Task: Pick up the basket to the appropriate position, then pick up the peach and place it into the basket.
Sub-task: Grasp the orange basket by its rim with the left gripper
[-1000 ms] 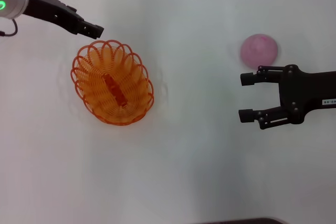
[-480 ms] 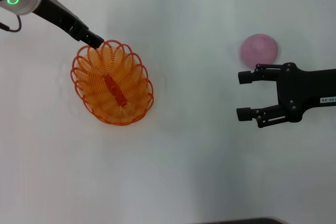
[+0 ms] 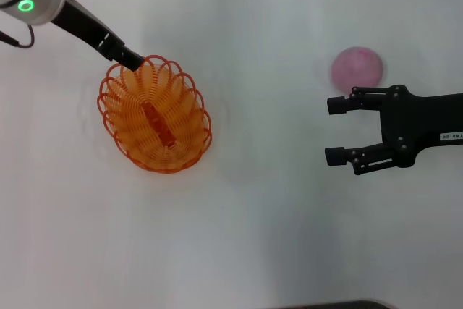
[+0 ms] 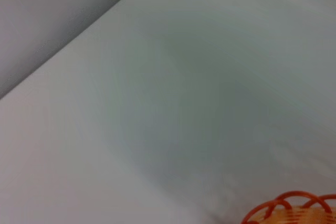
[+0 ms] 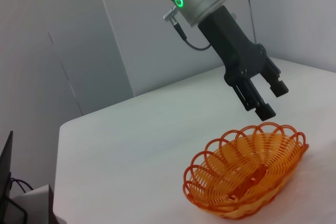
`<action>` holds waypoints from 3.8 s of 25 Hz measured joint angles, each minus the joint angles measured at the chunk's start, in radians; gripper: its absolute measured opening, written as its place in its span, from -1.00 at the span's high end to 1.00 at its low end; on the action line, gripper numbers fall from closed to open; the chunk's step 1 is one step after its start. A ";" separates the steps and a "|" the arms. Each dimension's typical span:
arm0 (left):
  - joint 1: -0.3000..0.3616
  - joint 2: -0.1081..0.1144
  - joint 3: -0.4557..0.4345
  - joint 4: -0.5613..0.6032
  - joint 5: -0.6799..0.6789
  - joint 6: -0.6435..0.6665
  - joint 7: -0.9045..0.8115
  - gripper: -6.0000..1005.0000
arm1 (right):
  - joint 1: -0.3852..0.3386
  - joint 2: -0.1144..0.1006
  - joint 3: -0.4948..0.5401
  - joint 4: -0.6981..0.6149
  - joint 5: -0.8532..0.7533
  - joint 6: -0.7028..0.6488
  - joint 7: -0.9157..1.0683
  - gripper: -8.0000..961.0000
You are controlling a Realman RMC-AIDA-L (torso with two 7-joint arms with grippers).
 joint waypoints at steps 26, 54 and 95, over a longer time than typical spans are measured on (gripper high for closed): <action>-0.014 -0.016 0.027 -0.216 0.025 -0.184 0.039 -0.62 | 0.008 0.019 -0.002 0.000 -0.012 0.006 0.002 -0.92; -0.012 -0.022 0.060 -0.189 0.007 -0.183 0.040 0.53 | 0.005 0.019 -0.002 0.000 -0.013 0.020 0.002 -0.92; 0.008 -0.016 -0.031 0.110 -0.057 0.066 -0.105 0.89 | 0.005 0.020 -0.002 0.000 -0.014 0.034 0.000 -0.91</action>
